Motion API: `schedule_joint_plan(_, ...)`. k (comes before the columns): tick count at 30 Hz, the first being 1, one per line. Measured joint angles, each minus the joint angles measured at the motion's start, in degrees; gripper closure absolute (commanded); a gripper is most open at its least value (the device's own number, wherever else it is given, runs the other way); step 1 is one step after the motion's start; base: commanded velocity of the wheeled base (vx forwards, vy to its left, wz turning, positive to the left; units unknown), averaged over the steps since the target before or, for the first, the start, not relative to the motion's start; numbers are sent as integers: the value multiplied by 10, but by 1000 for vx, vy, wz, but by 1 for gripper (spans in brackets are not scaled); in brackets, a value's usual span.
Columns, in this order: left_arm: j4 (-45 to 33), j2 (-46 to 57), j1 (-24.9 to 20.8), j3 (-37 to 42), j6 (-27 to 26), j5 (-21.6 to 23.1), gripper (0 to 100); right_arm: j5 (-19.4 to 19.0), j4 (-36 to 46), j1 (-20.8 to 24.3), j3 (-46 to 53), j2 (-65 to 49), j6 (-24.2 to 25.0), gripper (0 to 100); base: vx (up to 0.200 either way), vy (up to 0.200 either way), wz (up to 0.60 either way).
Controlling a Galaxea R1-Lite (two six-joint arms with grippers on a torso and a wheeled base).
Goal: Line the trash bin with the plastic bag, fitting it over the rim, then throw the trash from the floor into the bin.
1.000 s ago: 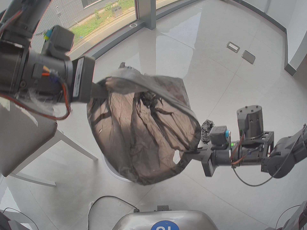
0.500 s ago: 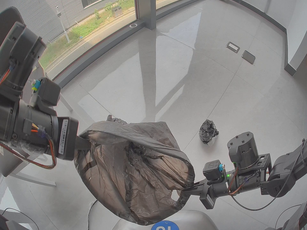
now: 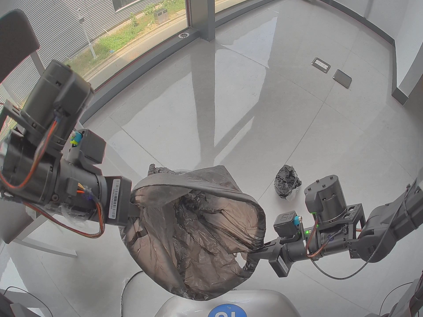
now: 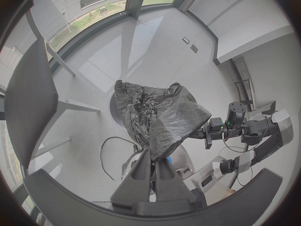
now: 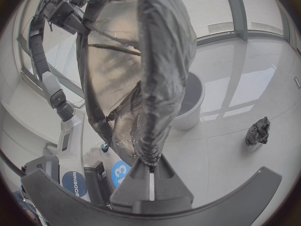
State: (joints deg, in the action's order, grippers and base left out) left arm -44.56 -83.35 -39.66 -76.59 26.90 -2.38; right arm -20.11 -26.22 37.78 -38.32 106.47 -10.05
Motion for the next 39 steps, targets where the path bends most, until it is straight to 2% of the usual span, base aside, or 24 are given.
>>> schedule_joint_plan(5, 1, -30, 22, -9, -1, 18, 100, 0, 14, -17, -35, 25, 10, 100, 0, 0, 0)
schedule_joint_plan(11, 19, -63, 45, -18, -2, 27, 100, 0, 101, -26, -85, 44, 13, 100, 0, 0, 0)
schedule_joint_plan(16, 38, -88, 61, -19, -3, 34, 100, 0, 141, -29, -133, 56, 14, 100, 0, 0, 0)
schedule_joint_plan(22, 43, -111, 87, -20, -10, 37, 100, 0, 149, -37, -172, 74, 20, 100, 0, 0, 0)
schedule_joint_plan(31, 83, -145, 141, -22, -53, 31, 100, 0, 149, -49, -225, 98, 58, 100, 0, 0, 0)
schedule_joint_plan(39, 88, -171, 172, -27, -83, 16, 100, 0, 145, -55, -256, 115, 70, 100, 0, 0, 0)
